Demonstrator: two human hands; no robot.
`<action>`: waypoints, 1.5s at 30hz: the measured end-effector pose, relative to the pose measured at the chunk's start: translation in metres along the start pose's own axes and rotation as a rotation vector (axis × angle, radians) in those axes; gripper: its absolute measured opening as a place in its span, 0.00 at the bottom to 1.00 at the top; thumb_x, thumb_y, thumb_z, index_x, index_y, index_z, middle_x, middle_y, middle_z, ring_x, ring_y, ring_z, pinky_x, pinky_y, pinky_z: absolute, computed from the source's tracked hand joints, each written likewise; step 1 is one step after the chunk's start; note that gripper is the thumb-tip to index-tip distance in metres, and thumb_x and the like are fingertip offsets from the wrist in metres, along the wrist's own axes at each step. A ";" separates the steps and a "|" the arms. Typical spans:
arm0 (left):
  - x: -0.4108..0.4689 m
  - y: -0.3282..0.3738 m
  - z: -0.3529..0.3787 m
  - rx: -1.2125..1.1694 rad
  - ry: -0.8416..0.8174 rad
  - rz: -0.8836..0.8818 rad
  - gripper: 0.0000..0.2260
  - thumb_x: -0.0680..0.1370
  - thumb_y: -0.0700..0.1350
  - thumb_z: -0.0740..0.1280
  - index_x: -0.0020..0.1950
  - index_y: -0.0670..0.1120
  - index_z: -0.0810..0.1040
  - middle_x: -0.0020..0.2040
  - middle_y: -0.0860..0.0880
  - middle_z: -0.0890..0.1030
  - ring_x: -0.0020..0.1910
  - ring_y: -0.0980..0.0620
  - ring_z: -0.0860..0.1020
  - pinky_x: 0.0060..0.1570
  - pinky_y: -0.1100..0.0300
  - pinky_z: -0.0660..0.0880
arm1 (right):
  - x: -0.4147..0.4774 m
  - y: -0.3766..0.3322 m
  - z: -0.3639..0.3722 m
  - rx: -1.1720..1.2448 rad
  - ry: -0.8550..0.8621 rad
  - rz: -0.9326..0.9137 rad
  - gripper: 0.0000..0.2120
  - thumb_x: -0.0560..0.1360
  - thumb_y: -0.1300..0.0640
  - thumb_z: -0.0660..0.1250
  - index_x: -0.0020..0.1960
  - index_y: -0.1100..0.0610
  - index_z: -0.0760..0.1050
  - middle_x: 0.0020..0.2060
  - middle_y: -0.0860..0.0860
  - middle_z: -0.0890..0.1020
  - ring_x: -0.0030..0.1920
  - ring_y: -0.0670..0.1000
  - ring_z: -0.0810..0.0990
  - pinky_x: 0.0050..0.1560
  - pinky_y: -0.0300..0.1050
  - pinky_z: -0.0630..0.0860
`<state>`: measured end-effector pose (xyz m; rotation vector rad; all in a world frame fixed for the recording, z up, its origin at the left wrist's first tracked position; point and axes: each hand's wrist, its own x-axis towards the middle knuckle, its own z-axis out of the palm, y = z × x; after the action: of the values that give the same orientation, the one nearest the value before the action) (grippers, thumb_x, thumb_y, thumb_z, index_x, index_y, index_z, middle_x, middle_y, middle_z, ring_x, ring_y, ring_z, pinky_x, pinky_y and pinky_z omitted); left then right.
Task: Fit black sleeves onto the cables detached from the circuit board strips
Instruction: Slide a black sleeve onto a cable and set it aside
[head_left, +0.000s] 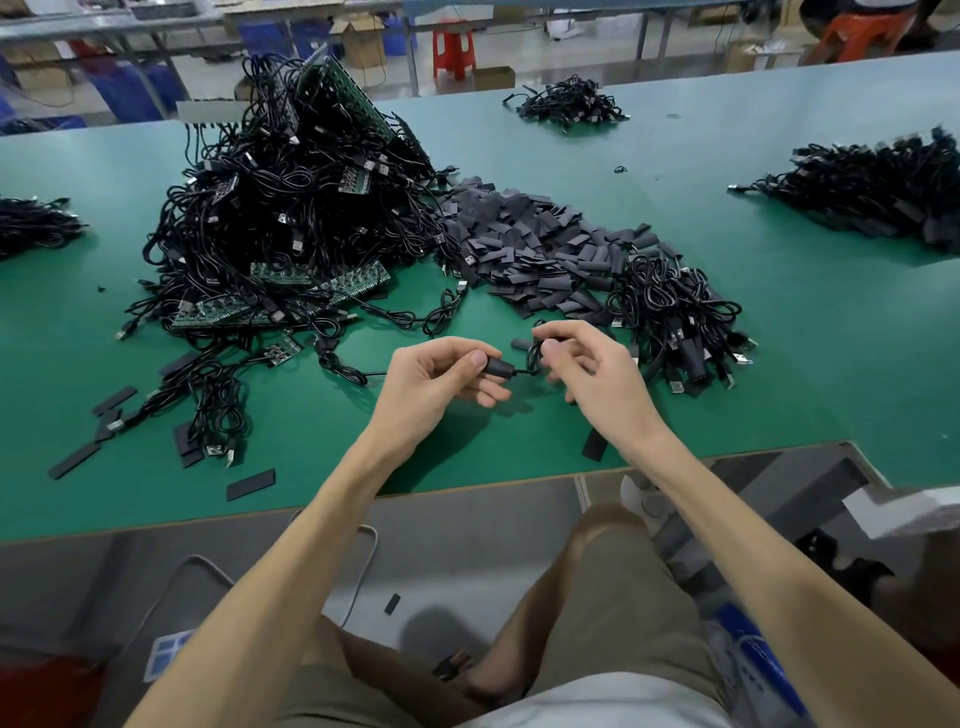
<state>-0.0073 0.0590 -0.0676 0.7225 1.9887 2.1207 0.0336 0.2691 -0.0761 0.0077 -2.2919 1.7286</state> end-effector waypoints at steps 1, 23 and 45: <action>0.000 0.001 0.000 -0.011 -0.005 0.000 0.08 0.83 0.35 0.64 0.57 0.31 0.80 0.48 0.36 0.85 0.43 0.39 0.86 0.43 0.56 0.82 | 0.000 -0.001 0.001 -0.002 -0.018 0.003 0.06 0.83 0.52 0.66 0.56 0.47 0.82 0.43 0.51 0.84 0.44 0.49 0.83 0.44 0.42 0.76; 0.002 0.007 -0.004 -0.093 -0.098 -0.259 0.37 0.79 0.71 0.53 0.46 0.40 0.85 0.40 0.36 0.83 0.37 0.38 0.83 0.31 0.53 0.79 | -0.005 -0.009 0.000 0.043 -0.131 -0.075 0.10 0.83 0.47 0.65 0.49 0.47 0.84 0.42 0.48 0.85 0.45 0.48 0.83 0.41 0.36 0.73; 0.037 0.027 0.022 -0.227 -0.059 -0.259 0.10 0.80 0.46 0.71 0.42 0.43 0.79 0.36 0.47 0.77 0.30 0.52 0.73 0.25 0.63 0.70 | -0.001 -0.007 0.003 0.209 -0.142 0.100 0.06 0.86 0.57 0.59 0.57 0.58 0.73 0.45 0.63 0.85 0.37 0.54 0.83 0.35 0.46 0.75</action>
<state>-0.0239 0.0917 -0.0319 0.4569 1.6722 2.0959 0.0356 0.2642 -0.0703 0.0599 -2.2305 2.0733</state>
